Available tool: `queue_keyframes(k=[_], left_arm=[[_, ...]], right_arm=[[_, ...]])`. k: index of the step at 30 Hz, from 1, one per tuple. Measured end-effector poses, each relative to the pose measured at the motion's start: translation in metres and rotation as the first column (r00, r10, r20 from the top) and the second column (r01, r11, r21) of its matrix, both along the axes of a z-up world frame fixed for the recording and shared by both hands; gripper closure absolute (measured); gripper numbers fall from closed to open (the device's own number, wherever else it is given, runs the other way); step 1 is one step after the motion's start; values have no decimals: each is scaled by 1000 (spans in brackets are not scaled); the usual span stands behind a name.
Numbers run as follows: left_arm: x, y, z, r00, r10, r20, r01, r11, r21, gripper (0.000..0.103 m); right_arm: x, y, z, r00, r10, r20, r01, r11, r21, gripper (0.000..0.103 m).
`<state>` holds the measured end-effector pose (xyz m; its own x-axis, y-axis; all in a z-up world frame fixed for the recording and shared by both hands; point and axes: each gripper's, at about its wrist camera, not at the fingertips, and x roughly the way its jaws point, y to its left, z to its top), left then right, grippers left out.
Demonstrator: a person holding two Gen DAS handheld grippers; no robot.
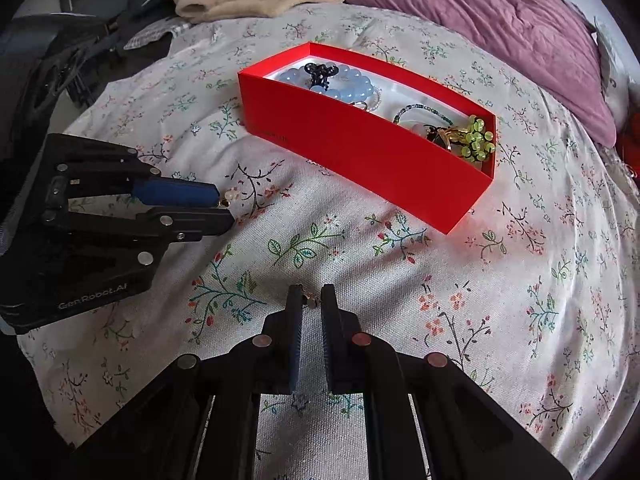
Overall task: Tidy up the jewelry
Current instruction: 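Grasp a gold earring with the left gripper while the right gripper grasps the other earring, then carry both gold earrings over the red box and lower them inside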
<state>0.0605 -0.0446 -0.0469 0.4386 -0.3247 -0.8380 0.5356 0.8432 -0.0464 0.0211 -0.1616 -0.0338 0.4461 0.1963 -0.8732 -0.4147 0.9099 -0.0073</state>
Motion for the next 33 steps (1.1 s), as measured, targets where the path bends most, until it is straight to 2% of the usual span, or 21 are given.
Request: queue_keyframes(k=[4, 11, 16, 33], left_arm=[[-2, -7, -2, 1000, -9, 11, 9, 999, 35, 98], [-1, -13, -1, 1000, -3, 8, 2, 997, 71, 103], [-1, -10, 3, 1000, 4, -13, -3, 999, 51, 103], [-13, 5, 28, 997, 23, -76, -25, 999, -35, 103]], right_arm=[[-2, -5, 6, 1000, -5, 10, 5, 1000, 5, 93], [-3, -12, 7, 1000, -27, 6, 27, 1000, 1, 93], [-3, -13, 8, 998, -53, -14, 53, 998, -17, 93], [-5, -17, 30, 988, -130, -78, 132, 991, 24, 93]])
